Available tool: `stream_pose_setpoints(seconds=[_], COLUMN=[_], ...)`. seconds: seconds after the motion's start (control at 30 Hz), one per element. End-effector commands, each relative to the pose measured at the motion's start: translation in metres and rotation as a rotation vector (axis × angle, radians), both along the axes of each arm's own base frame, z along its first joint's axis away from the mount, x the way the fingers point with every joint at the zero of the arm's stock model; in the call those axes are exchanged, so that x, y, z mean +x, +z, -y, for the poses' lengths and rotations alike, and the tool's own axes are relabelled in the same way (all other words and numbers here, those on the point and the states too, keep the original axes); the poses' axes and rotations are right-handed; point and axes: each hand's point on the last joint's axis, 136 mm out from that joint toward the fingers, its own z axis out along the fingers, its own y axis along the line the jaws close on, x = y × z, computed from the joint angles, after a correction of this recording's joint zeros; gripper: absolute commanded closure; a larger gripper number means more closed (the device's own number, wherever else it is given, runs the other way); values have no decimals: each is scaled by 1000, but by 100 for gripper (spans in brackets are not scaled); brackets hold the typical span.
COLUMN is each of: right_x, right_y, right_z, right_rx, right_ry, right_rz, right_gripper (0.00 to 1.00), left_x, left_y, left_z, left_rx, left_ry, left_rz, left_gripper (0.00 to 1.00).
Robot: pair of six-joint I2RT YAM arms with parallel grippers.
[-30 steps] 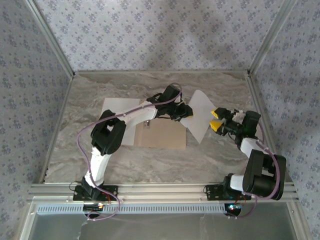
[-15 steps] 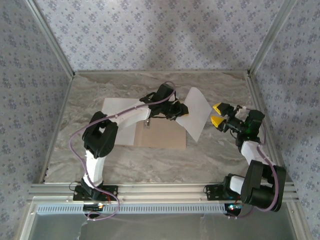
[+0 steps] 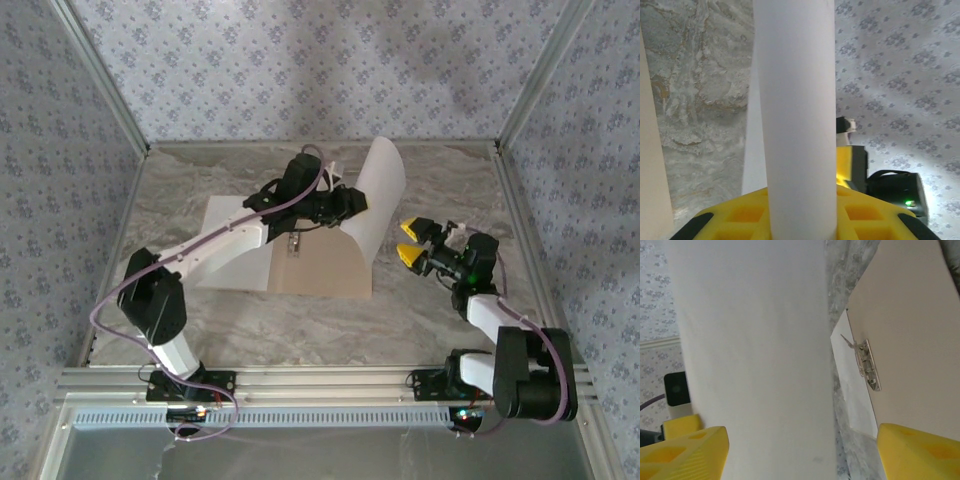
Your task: Put the files into the folder
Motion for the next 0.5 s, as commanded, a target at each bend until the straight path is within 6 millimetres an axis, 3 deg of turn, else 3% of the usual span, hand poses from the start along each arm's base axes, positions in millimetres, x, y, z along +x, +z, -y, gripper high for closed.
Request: stream_pose_setpoints(seconds=[0.0,0.2,0.27,0.47], right_x=[7,7,8,-3], right_y=[25,70,76,115], right_z=[-9,-21,-27,-37], right_rx=[24,117,139,140], right_ry=[-31,-9,12,48], right_rz=[119,312,331,465], right_gripper=[20,19,19,20], left_x=[-1,-19,-28,-43], left_y=[30,62,72,70], left_z=[-9,-9,-6,-7], left_rx=[-62,-123,-143,-166], left_ry=[39,25,2,-30], left_rz=[51,88,98,78], left_gripper=[75,74,74,73])
